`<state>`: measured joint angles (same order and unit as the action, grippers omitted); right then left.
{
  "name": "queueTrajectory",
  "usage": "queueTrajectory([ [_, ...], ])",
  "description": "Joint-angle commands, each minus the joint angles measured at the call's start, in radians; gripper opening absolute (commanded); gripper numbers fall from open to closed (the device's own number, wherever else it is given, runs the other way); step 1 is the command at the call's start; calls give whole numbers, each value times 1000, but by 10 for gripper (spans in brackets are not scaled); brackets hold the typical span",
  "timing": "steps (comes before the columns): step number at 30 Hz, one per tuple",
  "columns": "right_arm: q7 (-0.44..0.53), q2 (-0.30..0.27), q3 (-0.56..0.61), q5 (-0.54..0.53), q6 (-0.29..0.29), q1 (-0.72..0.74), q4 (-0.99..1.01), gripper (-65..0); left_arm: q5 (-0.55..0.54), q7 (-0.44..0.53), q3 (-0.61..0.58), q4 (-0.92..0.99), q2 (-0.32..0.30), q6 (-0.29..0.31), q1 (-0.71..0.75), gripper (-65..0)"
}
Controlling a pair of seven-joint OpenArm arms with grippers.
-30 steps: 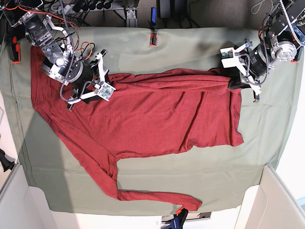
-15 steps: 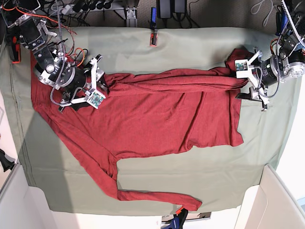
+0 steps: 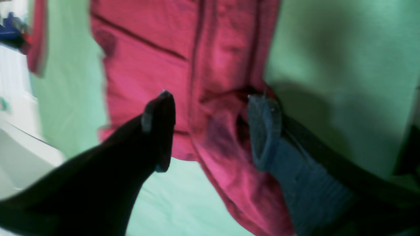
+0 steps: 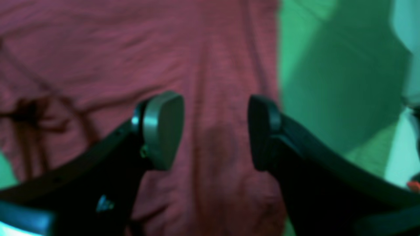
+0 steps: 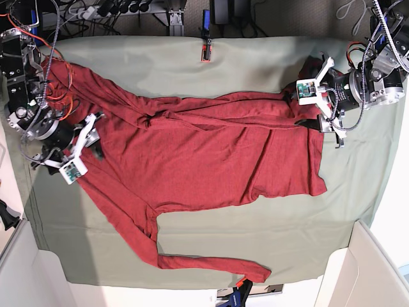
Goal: Fold the T-shirt properly
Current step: 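Release the shirt with both grippers and move them to the shirt's sides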
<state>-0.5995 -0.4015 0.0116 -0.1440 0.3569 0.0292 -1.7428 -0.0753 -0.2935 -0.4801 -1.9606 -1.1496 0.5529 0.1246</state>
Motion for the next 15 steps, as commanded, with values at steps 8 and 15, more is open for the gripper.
queueTrajectory([
  [8,28,-11,-85,-18,-107,209,209,-303,-329,-139,63,-11,-22,44,-27,-274],
  [15,27,8,-90,-127,-70,425,534,-303,-617,-213,332,4,55,123,-27,-274],
])
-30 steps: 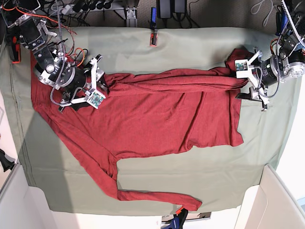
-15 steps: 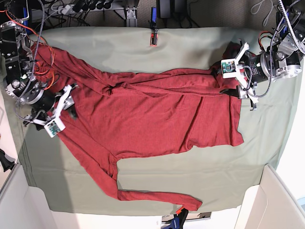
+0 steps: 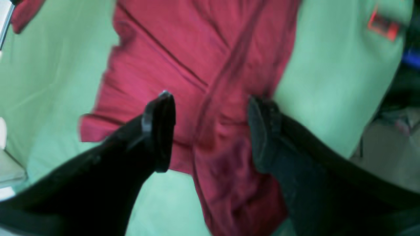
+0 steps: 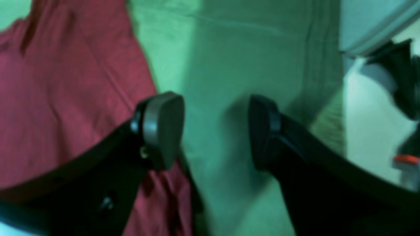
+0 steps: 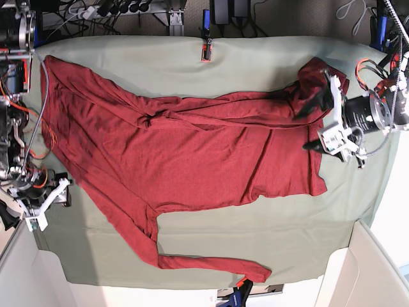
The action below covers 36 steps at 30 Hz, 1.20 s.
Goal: Fold the T-shirt properly
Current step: 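Release the shirt with both grippers and move them to the shirt's sides, then grasp the shirt's side edges with both grippers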
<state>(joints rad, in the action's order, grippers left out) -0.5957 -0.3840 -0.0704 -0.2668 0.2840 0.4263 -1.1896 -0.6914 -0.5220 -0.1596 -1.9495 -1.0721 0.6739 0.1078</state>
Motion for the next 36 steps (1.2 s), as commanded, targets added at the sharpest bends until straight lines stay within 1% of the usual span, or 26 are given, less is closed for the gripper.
queueTrajectory([
  [1,23,-2,-9,-19,11,53,19,-303,-19,16,42,6,-3,1,-11,-274],
  [5,15,22,-21,-60,29,129,138,-303,-66,16,127,100,84,0,-18,-274],
  [6,15,27,-29,-76,36,144,162,-303,-79,13,134,130,103,-2,-31,-274],
  [8,16,38,-61,-87,46,174,206,-303,-93,0,135,209,141,-25,-79,-274],
  [10,15,43,-100,-123,58,206,253,-303,-116,-3,135,298,175,-37,-141,-274],
  [15,4,44,-222,-189,107,262,386,-303,-166,-32,134,515,237,-37,-280,-274],
  [17,4,44,-254,-212,142,278,446,-303,-192,-36,131,599,254,-37,-329,-274],
  [19,4,46,-264,-211,160,286,492,-303,-213,-45,126,673,270,-34,-373,-274],
  [23,-8,58,-264,-211,178,285,547,-303,-233,-63,126,804,317,-36,-446,-274],
  [26,-32,72,-264,-208,196,285,563,-303,-218,-66,126,897,352,-89,-485,-274],
  [29,-45,85,-264,-208,204,285,563,-303,-125,-30,126,986,393,-121,-525,-274],
  [31,-51,88,-263,-209,217,285,563,-303,-54,6,126,1036,419,-172,-553,-274],
  [32,-56,88,-263,-209,218,285,563,-303,-21,23,126,1061,431,-187,-568,-274],
  [33,-58,88,-263,-209,218,285,563,-303,-4,30,126,1088,444,-190,-583,-274],
  [36,-62,88,-263,-209,218,285,563,-303,-3,27,126,1151,475,-190,-618,-274],
])
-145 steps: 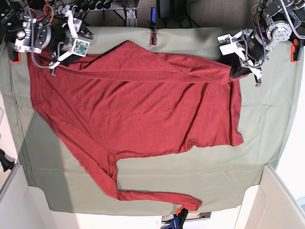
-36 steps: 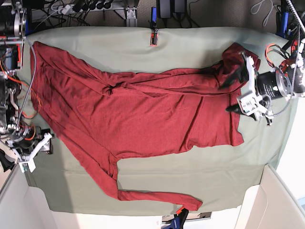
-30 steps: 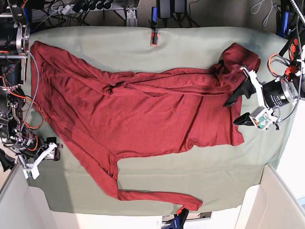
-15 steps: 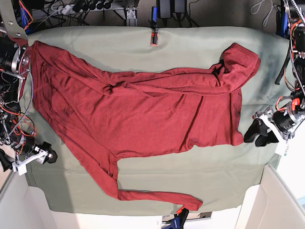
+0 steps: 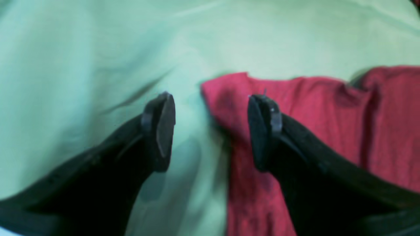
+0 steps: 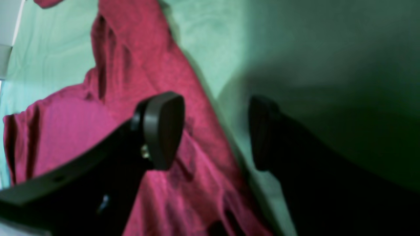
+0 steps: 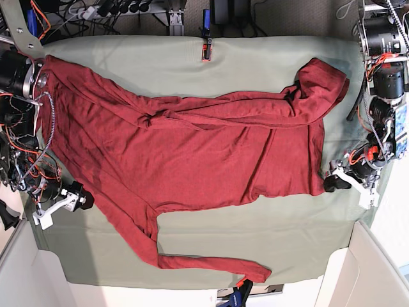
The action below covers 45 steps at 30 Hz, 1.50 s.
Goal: Fold the T-shirt properly
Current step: 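Grasp the shirt's side edges with both grippers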
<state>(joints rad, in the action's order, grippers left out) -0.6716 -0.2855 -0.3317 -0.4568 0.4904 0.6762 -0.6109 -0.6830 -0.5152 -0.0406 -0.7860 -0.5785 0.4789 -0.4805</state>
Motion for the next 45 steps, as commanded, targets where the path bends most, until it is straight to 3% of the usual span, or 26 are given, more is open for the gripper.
queueTrajectory([
  [1,10,-11,-2,-19,11,35,-16,-303,-11,23,7,3,-8,5,-36,-274],
  [6,-8,-11,-2,-23,11,35,-16,-303,98,65,5,53,39,-10,-46,-274],
  [8,-6,-11,-2,-23,12,35,-16,-303,100,85,-11,69,50,-42,-46,-274],
  [17,-7,-11,-2,-29,13,35,-16,-303,100,109,-92,69,71,-45,-83,-277],
  [19,-7,-11,-2,-35,22,35,-16,-303,101,109,-92,69,71,-45,-87,-364],
  [22,-6,-10,-2,-57,39,37,-16,-303,154,147,-92,69,71,-45,-86,-583],
  [24,-4,-10,-2,-63,39,39,-16,-303,191,178,-92,69,71,-45,-85,-650],
  [26,9,-10,-2,-59,39,42,-16,-308,198,187,-92,69,68,-45,-84,-650],
  [31,23,7,-2,-36,39,43,-16,-451,197,198,-92,69,61,-45,-85,-650],
  [33,23,26,-1,7,42,43,-16,-461,197,198,-92,69,59,-45,-85,-650],
  [39,24,68,0,44,56,43,-16,-450,195,197,-92,69,37,-41,-85,-650],
  [43,50,69,0,72,51,43,-16,-327,194,196,-92,69,10,-41,-84,-650],
  [45,71,67,0,96,39,43,-16,-305,193,188,-92,69,0,-40,-84,-650],
])
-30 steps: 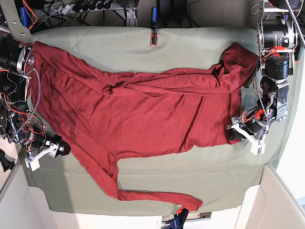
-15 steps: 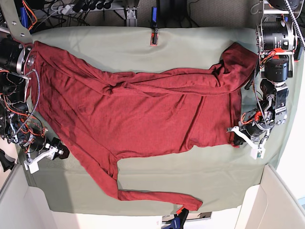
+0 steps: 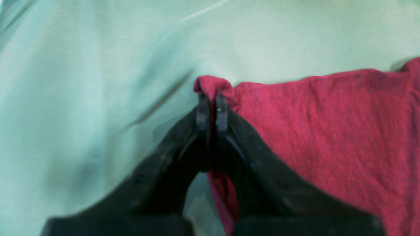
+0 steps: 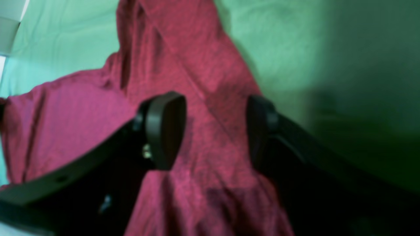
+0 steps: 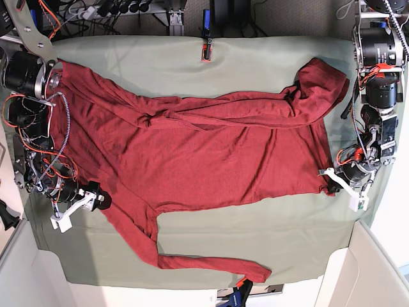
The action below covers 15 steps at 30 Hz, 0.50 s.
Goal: Fold the T-shirt properly
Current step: 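Grasp the shirt's side edges with both grippers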
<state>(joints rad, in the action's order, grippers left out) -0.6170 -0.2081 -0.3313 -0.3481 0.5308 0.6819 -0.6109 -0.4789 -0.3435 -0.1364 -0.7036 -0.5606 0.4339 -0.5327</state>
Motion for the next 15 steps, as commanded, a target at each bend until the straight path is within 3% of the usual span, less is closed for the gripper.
queueTrajectory([
  [1,19,-13,0,-9,-4,38,-16,-305,-14,10,4,-13,-22,12,-32,-650],
  [5,42,-28,0,-10,-4,38,-16,-305,-37,-1,4,-13,-22,84,-29,-650],
  [15,63,-58,0,34,-11,37,-16,-305,-37,-4,4,-13,-36,83,-29,-650],
])
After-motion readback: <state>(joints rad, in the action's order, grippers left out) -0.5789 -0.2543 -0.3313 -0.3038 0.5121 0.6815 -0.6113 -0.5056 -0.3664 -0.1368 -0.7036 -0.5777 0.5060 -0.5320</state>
